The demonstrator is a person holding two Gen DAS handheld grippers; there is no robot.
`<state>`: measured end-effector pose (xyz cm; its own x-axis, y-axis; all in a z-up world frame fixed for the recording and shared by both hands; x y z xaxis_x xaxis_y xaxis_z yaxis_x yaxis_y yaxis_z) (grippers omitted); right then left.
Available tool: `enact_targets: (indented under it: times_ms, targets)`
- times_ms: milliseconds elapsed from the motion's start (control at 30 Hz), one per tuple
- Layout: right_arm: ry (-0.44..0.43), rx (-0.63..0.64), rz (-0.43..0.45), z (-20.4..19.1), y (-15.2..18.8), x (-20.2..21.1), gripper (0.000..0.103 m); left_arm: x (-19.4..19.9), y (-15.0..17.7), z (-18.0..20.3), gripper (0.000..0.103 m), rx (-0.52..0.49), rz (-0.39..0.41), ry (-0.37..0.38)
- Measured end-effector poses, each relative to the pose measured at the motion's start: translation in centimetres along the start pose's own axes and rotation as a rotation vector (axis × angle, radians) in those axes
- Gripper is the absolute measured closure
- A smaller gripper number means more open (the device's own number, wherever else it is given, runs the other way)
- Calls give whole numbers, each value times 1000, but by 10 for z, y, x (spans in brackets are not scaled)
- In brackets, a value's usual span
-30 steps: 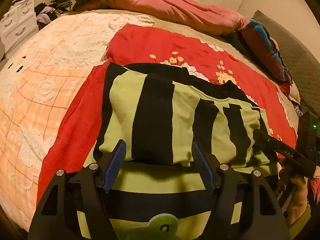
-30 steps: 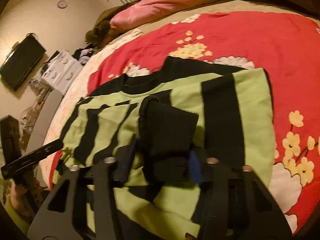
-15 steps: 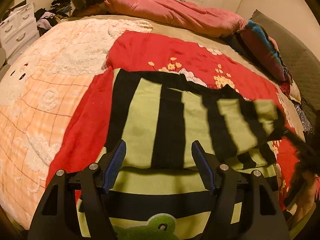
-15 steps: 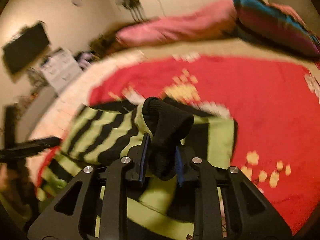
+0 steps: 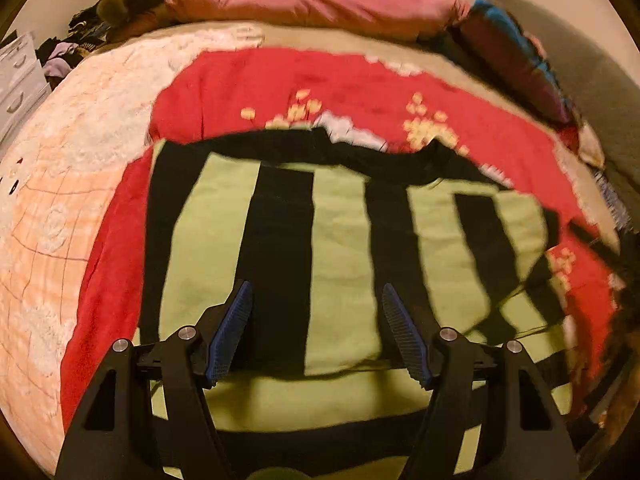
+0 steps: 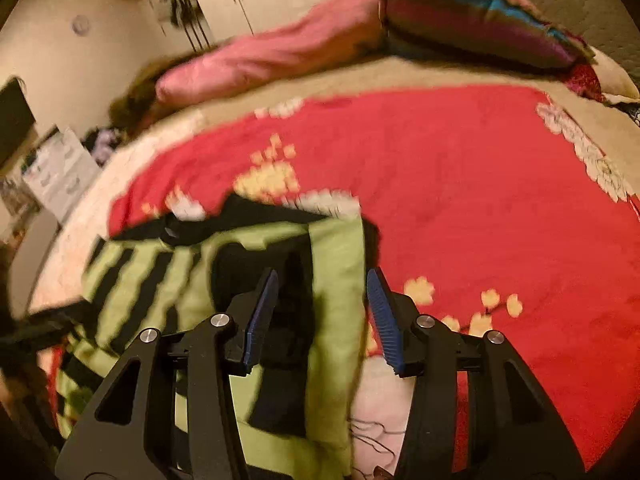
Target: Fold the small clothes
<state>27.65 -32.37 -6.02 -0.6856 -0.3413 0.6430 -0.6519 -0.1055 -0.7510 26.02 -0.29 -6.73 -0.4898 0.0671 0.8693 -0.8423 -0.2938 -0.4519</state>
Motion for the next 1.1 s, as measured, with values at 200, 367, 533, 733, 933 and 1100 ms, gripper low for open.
enact_targets:
  times_ms: [200,367,533,733,933,1100]
  targets:
    - [-122,85,22,-34,-1,-11,63,-23,7,-7,36,-11,-24,-29]
    - [-24,59,-168,-33,17,-49,72,-24,9,-5,33,-13,-11,-24]
    - [4,22,-227,-23,25,-57,63,-25,9,-7,33,-4,-11,-11]
    - [-72,-30,-94,-11,10,-26,62,-17,9,-10,33,25,-1,20]
    - [-114,55,-185,7,16,-22,62,-5,9,-20,33,61,6,27]
    - [-164,153,-203,-9,23,-31,71,0,9,-16,33,58,12,43]
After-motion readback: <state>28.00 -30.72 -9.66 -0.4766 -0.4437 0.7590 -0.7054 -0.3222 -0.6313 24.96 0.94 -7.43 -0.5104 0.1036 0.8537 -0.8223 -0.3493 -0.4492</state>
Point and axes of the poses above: each gripper's, at about its wrist camera, not at the fingertips, and x roughly against the way its jaws point, z to its right, y to its underside, the point moved 1 cm from there along -x, roughly the way its jaws point, and after that the axes turned 12 degrees about x, right-handed, at the moved point
